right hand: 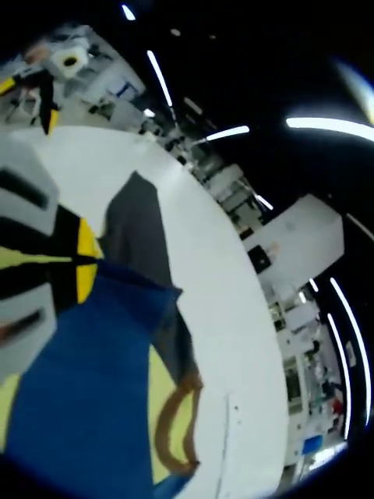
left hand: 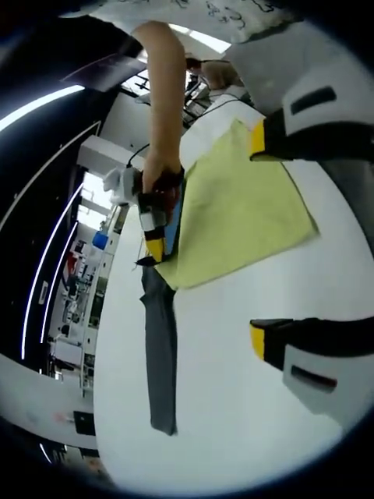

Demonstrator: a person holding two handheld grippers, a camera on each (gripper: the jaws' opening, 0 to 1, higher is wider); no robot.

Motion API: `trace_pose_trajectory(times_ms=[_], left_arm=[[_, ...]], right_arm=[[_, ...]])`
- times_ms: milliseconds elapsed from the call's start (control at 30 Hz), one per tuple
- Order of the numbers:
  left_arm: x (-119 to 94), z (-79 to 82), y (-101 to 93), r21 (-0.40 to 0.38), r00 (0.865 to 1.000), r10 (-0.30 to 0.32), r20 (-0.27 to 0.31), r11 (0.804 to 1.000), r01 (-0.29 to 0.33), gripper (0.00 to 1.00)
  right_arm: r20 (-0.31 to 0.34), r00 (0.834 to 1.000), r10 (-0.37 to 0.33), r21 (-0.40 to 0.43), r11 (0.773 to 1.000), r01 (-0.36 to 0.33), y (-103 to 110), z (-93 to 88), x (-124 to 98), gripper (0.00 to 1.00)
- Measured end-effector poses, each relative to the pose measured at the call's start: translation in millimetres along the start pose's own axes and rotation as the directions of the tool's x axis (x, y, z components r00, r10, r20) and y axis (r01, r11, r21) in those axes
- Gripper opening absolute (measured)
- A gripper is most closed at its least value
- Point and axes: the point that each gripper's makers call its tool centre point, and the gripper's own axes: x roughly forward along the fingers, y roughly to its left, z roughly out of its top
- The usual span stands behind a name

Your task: Fold the garment on the visible template until the final outline fits inside the template.

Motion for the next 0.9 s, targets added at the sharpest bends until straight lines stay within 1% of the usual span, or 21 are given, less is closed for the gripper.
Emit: trace_pose_trajectory(times_ms=[133,333,500,667,767,800,867,900], left_arm=[[0,-1.8,-0.8,-0.004,1.000,0.000,-0.003,1.000,0.000,0.80],[1,-3.8,-2.3,-0.005,1.000,-0.002,-0.008,1.000,0.002,0.80],[1,-4.5,-2.4,-0.007,1.000,-0.001,-0.010,1.000,0.001,0.80],[0,-5.4,-2.9,-0.009,1.000,0.002,-0.010,1.000,-0.002,0.80],[-1,-6.1,-2.0,-0.009,1.000,0.003,-0.011,1.000,-0.003,0.80],[-1,-6.1,-1.9,-0.009,1.000,0.004,-0.010,1.000,-0.004,0.80],[-1,-5.4,-2.6,-0.008,1.000,0.004,-0.009,1.000,-0.004,0.80],[-1,-4.8,-3.1,-0.007,1.000,0.004,-0.009,1.000,-0.004,0.80]], right_arm=[[-0.024,1.000,0.006,-0.009,1.000,-0.006,6,-7.3,-1,0.00],[-0.052,0.999,0.002,-0.020,1.000,-0.003,4,-13.9,0,0.00],[-0.055,0.998,0.001,-0.048,0.999,-0.004,2,-15.7,2,0.00],[-0.036,0.999,0.004,-0.092,0.996,-0.007,6,-13.5,0,0.00],[-0.023,1.000,0.014,-0.115,0.993,-0.017,7,-11.4,0,0.17],[-0.014,1.000,0.021,-0.122,0.992,-0.022,8,-10.5,0,0.25],[0.015,0.999,0.031,-0.139,0.990,-0.029,8,-7.1,-1,0.34],[0.021,0.999,0.034,-0.133,0.991,-0.031,9,-9.5,-5,0.39]])
